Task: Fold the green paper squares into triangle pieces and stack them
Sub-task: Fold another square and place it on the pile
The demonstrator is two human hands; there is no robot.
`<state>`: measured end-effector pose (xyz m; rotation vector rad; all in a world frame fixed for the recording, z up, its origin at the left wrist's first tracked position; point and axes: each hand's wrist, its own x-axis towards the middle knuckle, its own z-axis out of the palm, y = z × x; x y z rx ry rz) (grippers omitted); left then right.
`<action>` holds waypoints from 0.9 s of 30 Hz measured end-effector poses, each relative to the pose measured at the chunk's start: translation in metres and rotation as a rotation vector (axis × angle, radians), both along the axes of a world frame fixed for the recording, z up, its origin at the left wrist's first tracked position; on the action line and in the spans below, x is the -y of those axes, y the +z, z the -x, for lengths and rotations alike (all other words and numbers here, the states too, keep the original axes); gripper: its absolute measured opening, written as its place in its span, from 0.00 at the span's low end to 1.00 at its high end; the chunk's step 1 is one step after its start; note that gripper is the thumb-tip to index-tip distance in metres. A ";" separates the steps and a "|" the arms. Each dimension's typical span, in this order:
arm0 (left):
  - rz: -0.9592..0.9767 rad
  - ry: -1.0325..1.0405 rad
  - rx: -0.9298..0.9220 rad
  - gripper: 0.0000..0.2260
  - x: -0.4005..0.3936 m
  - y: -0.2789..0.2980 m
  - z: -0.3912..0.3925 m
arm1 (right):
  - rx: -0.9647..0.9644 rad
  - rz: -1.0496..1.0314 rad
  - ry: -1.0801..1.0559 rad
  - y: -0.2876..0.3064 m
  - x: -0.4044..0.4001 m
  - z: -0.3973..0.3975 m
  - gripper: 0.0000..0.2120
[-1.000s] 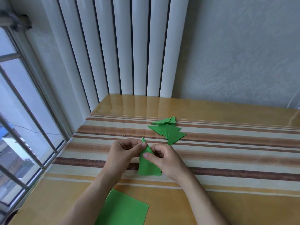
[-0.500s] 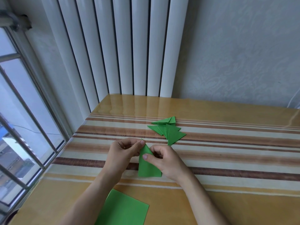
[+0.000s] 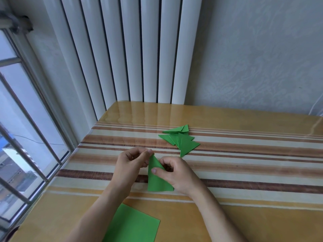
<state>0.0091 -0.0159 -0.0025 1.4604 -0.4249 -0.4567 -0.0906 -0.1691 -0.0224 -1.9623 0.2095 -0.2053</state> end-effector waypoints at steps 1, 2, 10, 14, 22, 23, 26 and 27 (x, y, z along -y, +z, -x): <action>0.001 0.007 -0.022 0.10 0.000 0.001 0.001 | 0.005 0.006 0.000 0.000 0.000 0.000 0.11; 0.003 0.009 -0.047 0.10 0.000 0.002 0.002 | 0.015 0.011 -0.005 0.000 -0.001 0.001 0.11; -0.051 -0.128 0.044 0.06 0.000 0.005 0.006 | 0.158 -0.149 -0.219 -0.003 -0.001 -0.003 0.22; -0.050 -0.115 0.076 0.04 0.000 0.003 0.005 | 0.162 -0.213 -0.258 -0.006 0.000 -0.006 0.24; -0.081 -0.116 0.145 0.04 -0.001 0.001 0.002 | 0.187 -0.313 -0.286 -0.002 0.000 -0.007 0.14; -0.089 -0.111 0.155 0.04 0.000 -0.001 0.001 | 0.189 -0.321 -0.290 -0.002 0.000 -0.007 0.12; -0.137 -0.097 0.231 0.03 0.000 -0.003 0.001 | 0.173 -0.302 -0.303 -0.004 0.001 -0.005 0.06; -0.149 -0.099 0.251 0.03 0.000 -0.003 0.001 | 0.169 -0.301 -0.305 -0.004 0.000 -0.005 0.05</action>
